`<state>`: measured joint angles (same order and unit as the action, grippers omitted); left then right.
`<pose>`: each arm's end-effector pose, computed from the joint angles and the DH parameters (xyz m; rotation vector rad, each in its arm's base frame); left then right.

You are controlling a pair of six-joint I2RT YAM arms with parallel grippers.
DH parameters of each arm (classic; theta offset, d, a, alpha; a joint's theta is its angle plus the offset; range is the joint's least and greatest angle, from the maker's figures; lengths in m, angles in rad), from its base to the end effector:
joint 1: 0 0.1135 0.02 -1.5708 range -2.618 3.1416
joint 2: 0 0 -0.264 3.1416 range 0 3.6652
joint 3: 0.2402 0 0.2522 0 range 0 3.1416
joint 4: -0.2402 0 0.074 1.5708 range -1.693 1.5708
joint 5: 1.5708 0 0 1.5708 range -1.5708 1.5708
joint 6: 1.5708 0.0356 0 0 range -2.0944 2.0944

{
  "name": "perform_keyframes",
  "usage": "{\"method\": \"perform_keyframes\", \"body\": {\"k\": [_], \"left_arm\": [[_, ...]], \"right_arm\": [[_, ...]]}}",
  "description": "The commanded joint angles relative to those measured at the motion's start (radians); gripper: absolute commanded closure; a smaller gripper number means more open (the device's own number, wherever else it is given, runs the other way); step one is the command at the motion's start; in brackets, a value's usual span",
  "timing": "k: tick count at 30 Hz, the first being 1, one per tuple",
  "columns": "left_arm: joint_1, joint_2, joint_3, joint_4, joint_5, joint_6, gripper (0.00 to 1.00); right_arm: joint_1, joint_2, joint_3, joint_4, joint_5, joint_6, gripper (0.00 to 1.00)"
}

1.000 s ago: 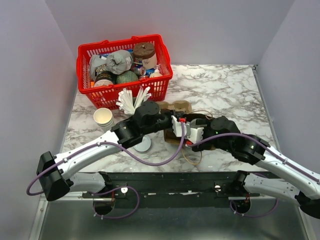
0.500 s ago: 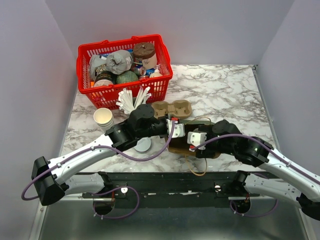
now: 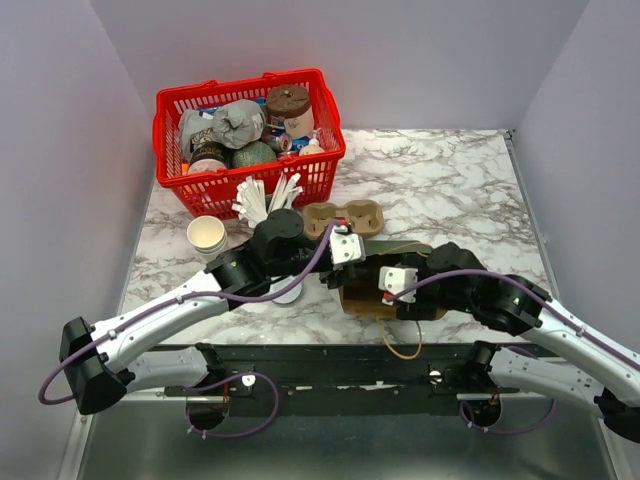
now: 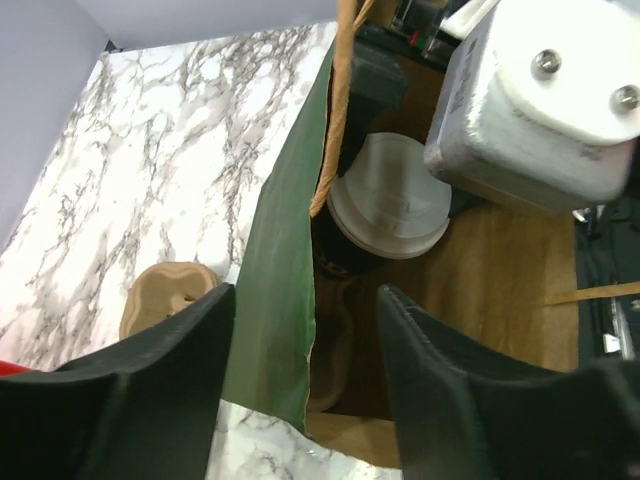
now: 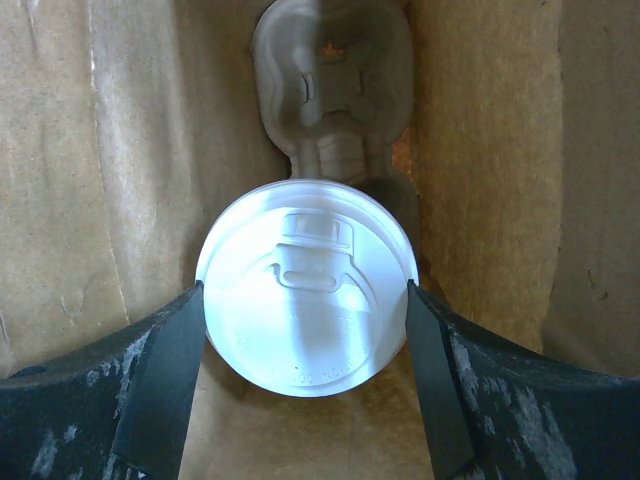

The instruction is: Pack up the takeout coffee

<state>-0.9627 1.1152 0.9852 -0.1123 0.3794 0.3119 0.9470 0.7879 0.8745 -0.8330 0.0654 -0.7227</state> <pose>0.1368 -0.2197 0.3526 1.3236 1.3206 -0.7992 0.0913 0.1229 0.3072 -1.6938 1.5788 0.0380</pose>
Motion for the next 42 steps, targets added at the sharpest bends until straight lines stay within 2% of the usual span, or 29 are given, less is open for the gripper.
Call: {"method": "perform_keyframes", "body": {"k": [1,4,13,21,32,42], "left_arm": [[0.004,-0.084,-0.014,-0.016,0.091,-0.105,0.3],[0.005,-0.084,-0.028,-0.001,0.095,-0.119,0.28],[0.007,0.021,0.003,0.019,0.124,-0.08,0.3],[0.007,0.051,0.009,0.008,0.135,-0.057,0.39],[0.021,0.08,0.027,0.002,0.144,-0.04,0.41],[0.036,0.113,0.049,-0.003,0.153,-0.053,0.5]], "right_arm": [[-0.002,-0.027,-0.023,-0.025,-0.009,0.029,0.99],[-0.005,-0.047,-0.051,-0.003,0.04,0.017,0.99],[-0.02,-0.039,-0.06,0.06,0.073,0.012,0.99],[-0.048,-0.035,-0.095,0.13,0.097,0.014,0.99],[-0.047,-0.021,-0.15,0.238,0.1,-0.01,0.99],[-0.048,-0.019,-0.172,0.236,0.129,-0.024,0.99]]}}
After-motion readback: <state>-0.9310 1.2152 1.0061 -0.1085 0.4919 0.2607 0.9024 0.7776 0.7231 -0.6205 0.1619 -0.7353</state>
